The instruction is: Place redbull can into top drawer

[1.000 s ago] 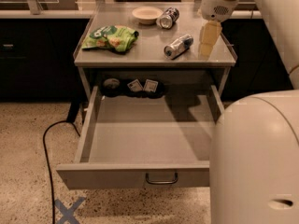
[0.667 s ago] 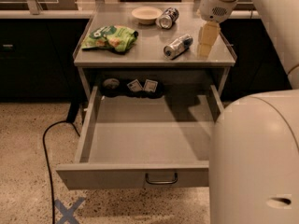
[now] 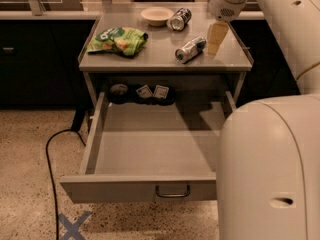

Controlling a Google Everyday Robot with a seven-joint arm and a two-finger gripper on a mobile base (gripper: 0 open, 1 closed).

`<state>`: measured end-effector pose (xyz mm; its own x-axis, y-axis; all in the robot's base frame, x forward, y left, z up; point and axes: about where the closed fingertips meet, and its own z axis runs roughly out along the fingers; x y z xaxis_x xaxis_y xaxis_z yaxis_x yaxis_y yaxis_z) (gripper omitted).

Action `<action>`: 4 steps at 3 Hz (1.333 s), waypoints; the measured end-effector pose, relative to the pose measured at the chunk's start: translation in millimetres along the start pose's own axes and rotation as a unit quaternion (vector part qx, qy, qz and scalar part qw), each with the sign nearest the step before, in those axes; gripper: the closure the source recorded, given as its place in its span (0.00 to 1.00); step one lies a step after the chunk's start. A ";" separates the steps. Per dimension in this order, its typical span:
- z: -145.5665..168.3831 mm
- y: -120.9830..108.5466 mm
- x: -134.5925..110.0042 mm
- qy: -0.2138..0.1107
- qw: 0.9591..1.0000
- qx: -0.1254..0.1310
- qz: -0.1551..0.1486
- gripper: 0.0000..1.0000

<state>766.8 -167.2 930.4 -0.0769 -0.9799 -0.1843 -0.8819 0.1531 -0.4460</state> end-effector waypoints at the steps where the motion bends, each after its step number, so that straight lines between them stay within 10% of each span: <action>1: 23.5 -30.0 -12.2 -0.007 0.999 0.040 -0.009 0.00; 4: 93.5 -5.4 -37.1 -0.053 0.996 -0.042 -0.054 0.00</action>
Offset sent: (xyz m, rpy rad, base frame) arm 0.1035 0.0284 -0.0238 0.0650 -0.0494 0.1443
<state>817.9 -119.7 857.7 0.0666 -0.9703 -0.2326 -0.9188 0.0313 -0.3935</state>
